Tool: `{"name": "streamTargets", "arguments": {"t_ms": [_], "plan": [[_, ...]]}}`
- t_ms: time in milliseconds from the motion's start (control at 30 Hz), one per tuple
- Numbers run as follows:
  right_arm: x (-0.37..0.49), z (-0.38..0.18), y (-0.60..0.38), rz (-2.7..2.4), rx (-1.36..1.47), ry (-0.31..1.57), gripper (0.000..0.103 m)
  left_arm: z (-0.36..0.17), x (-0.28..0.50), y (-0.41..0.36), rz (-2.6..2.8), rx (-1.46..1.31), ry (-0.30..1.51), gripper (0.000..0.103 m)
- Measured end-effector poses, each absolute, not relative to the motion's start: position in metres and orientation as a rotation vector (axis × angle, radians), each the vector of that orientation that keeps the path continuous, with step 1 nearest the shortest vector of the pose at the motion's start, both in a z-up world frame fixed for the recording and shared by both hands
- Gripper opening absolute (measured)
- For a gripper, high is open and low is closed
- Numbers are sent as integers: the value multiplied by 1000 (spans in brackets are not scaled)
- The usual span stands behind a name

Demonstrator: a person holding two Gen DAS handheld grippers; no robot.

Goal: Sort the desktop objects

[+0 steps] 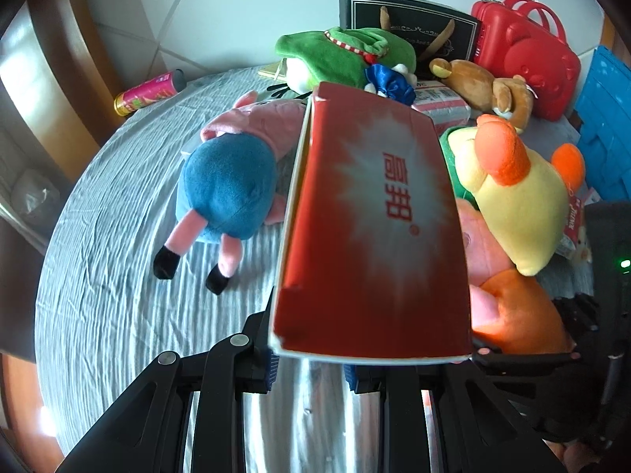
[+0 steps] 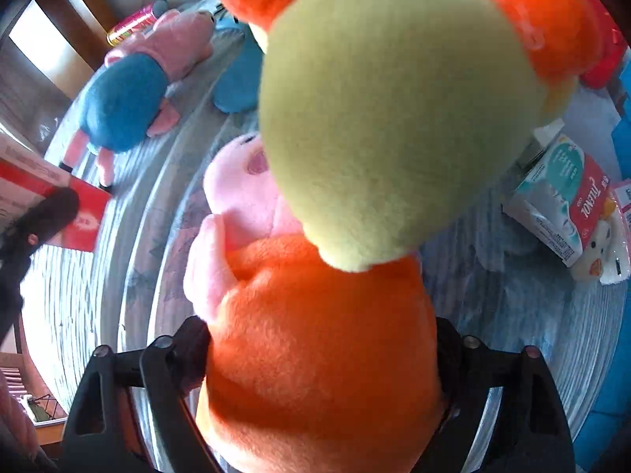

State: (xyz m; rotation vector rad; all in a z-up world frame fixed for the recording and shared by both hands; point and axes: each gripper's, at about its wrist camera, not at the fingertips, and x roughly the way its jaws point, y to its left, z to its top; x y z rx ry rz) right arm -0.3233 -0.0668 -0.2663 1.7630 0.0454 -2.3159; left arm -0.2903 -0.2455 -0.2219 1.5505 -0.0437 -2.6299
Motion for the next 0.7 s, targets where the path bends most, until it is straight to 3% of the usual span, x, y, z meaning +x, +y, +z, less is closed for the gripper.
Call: {"name": "streamTargets", "arguments": {"t_ms": [367,467,700], "plan": [[-288,-160,-56,-2467,1439,63,69,-165,-250,-221,-2689,1375,-30,25],[-271,-166,-53,-2433,1491,100,69,-164,-236,-211,-2689,1384,-41,25],[-232,-245,-37,-2296,1795,76,71,-197,-215,-198,-2684,1516,-91,25]]}}
